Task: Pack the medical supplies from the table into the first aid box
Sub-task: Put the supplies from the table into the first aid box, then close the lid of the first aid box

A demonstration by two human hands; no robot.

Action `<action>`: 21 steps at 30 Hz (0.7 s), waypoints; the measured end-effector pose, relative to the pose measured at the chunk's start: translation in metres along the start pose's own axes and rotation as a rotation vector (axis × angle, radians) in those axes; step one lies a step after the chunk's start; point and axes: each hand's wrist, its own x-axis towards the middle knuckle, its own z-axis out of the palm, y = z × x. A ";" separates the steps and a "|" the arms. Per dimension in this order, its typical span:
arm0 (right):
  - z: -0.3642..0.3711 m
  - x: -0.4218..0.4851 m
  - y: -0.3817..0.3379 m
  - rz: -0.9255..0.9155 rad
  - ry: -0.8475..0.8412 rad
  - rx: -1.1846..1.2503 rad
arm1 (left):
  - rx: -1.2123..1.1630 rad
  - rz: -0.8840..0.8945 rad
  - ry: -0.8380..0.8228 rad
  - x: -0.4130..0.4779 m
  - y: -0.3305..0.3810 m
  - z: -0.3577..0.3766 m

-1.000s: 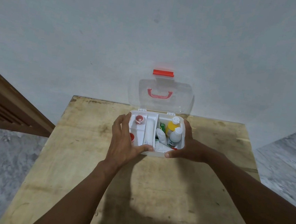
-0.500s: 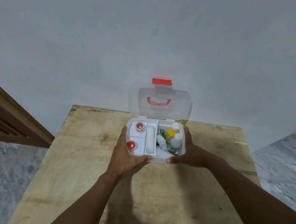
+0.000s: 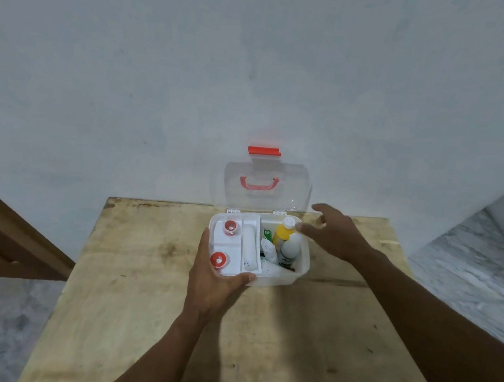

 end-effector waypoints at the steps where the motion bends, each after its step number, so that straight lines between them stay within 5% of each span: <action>1: -0.009 0.002 -0.011 -0.013 0.139 0.005 | -0.010 0.006 0.004 -0.001 0.001 0.000; 5: -0.029 0.015 -0.053 -0.202 0.371 -0.034 | -0.060 -0.021 0.010 -0.003 0.000 -0.001; 12: -0.023 0.037 -0.085 -0.276 0.224 -0.246 | -0.103 -0.116 -0.006 -0.003 -0.004 0.000; 21: -0.020 0.018 -0.077 -0.441 0.355 -0.378 | -0.107 -0.136 0.012 -0.005 -0.001 0.002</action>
